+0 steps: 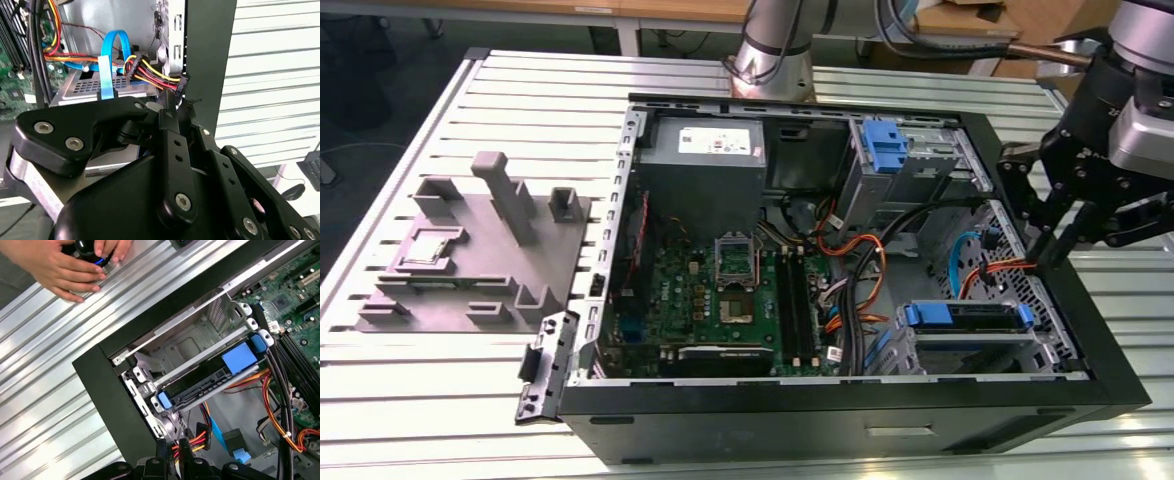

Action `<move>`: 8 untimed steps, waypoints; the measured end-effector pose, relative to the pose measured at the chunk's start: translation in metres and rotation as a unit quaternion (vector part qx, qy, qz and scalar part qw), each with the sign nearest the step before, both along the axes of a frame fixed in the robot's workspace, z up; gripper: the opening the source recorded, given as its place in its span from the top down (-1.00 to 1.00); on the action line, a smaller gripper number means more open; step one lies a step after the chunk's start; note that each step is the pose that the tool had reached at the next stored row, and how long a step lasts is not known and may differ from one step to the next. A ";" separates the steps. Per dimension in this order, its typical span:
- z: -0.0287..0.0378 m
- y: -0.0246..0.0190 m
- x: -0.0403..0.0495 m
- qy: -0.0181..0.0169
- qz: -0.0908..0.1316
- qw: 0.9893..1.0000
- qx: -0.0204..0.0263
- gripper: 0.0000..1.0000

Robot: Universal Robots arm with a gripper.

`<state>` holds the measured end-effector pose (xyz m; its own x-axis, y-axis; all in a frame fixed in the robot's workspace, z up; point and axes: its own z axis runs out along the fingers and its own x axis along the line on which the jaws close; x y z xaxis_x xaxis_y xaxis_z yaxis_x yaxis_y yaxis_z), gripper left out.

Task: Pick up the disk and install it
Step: 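Insert the first disk wire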

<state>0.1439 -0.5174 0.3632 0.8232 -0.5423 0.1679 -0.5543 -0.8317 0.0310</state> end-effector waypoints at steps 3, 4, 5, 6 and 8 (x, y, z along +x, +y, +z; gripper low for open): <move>-0.0007 0.0010 0.0000 0.000 0.005 1.000 -0.003 0.52; -0.0010 0.0016 0.0000 0.000 0.007 1.000 -0.003 0.52; -0.0014 0.0022 0.0000 0.000 0.008 1.000 -0.004 0.52; -0.0018 0.0026 0.0000 0.000 0.009 1.000 -0.005 0.52; -0.0028 0.0034 0.0000 -0.001 0.012 1.000 -0.008 0.52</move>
<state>0.1439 -0.5141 0.3604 0.8358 -0.5197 0.1773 -0.5342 -0.8442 0.0437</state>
